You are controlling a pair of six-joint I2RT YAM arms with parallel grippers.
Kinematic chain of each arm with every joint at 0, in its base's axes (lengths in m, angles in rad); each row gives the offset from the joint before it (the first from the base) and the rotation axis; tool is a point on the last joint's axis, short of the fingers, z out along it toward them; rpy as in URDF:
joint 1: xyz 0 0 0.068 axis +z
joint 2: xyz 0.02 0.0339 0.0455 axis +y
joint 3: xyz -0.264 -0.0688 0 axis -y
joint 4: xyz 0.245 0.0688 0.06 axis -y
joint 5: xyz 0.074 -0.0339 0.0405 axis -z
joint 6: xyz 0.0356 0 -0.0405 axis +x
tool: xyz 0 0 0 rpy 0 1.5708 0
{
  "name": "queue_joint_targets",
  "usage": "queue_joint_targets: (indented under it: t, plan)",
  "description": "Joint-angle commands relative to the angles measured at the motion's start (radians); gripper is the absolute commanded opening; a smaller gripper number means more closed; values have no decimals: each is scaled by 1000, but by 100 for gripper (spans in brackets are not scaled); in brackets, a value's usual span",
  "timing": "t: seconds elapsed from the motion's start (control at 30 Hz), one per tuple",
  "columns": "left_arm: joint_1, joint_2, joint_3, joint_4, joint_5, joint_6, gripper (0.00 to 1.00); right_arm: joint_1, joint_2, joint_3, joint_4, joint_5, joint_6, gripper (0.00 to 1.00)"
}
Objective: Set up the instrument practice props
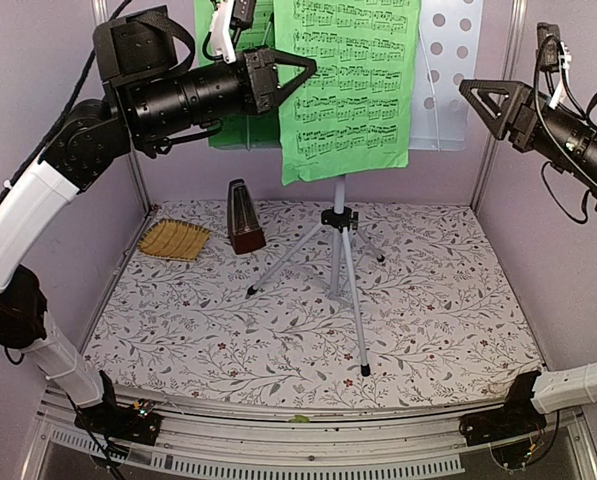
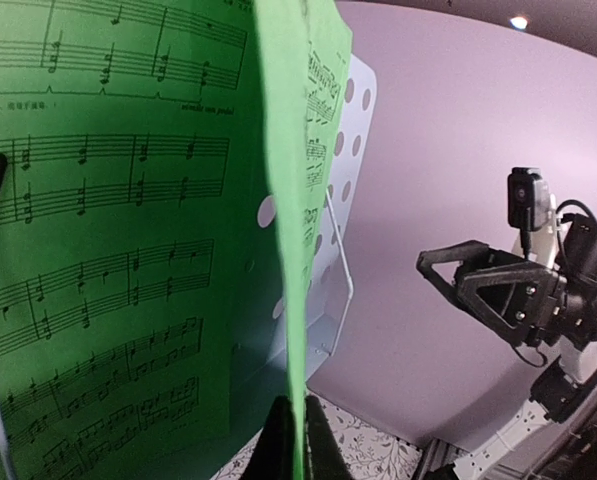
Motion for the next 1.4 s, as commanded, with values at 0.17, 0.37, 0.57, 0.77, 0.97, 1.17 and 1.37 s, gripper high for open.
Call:
queue_joint_targets:
  t: [0.17, 0.37, 0.57, 0.77, 0.97, 1.17, 1.37]
  plan:
    - [8, 23, 77, 12, -53, 82, 0, -372, 171, 199, -62, -636, 48, 58]
    - [8, 37, 104, 27, -61, 121, 0, -469, 229, 242, -40, -803, 133, 49]
    - [7, 57, 122, 42, -58, 157, 0, -469, 256, 238, -13, -839, 174, 42]
    - [7, 74, 132, 59, -59, 171, 0, -469, 266, 214, 30, -837, 195, 35]
    - [7, 79, 132, 72, -67, 183, 0, -468, 261, 181, 76, -840, 203, 28]
    - [8, 83, 135, 83, -71, 195, 0, -468, 256, 153, 104, -841, 205, 23]
    - [9, 87, 138, 97, -72, 210, 0, -469, 258, 127, 139, -846, 216, 20]
